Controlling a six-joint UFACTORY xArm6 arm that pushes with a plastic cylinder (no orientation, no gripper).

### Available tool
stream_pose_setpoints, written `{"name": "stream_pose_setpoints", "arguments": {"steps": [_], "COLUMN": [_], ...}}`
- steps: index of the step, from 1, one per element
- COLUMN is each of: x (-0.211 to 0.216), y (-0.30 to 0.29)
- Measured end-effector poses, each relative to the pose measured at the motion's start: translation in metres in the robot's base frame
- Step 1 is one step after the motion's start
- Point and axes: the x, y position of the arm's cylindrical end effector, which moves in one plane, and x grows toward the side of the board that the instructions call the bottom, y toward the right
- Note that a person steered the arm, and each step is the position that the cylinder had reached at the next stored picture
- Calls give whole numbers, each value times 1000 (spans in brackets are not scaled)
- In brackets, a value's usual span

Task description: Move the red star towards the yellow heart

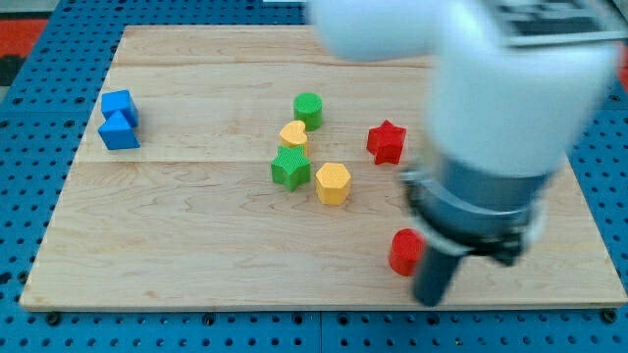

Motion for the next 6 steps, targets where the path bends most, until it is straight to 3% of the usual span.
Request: {"name": "stream_pose_setpoints", "arguments": {"steps": [1, 2, 3, 5, 6], "x": [-77, -79, -169, -198, -189], "y": [5, 21, 22, -60, -57]}}
